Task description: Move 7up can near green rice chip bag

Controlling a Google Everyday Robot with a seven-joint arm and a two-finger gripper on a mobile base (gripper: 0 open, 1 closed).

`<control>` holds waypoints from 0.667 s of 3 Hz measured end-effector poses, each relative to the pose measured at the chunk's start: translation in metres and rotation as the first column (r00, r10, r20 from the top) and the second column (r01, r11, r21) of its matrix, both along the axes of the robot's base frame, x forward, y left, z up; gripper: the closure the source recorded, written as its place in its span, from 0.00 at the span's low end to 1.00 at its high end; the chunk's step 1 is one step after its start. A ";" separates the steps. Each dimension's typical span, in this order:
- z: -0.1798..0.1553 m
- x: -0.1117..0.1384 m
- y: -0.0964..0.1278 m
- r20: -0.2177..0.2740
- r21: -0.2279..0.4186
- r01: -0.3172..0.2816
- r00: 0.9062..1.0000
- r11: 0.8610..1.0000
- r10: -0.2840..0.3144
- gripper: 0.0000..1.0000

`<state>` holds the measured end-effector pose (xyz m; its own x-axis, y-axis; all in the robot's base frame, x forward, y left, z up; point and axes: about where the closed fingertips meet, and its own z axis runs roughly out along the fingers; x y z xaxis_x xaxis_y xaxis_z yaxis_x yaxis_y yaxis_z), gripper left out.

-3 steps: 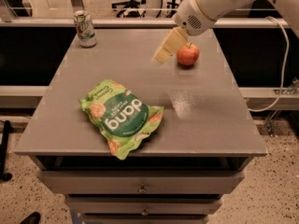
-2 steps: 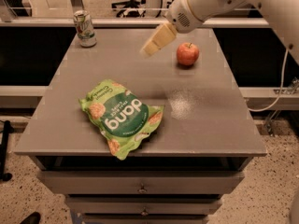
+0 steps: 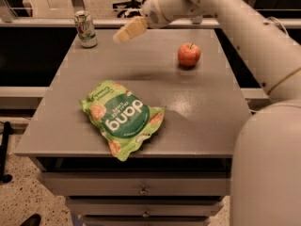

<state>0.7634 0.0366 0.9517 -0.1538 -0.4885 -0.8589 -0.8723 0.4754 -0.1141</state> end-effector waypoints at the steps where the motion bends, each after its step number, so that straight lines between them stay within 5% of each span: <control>1: -0.004 0.028 0.042 0.052 0.015 0.001 0.999 1.000 -0.002 0.00; 2: -0.010 0.049 0.094 0.112 0.028 -0.004 0.994 1.000 0.001 0.00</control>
Offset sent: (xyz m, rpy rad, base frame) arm 0.0655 0.1245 -0.0074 0.0330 -0.1743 -0.0132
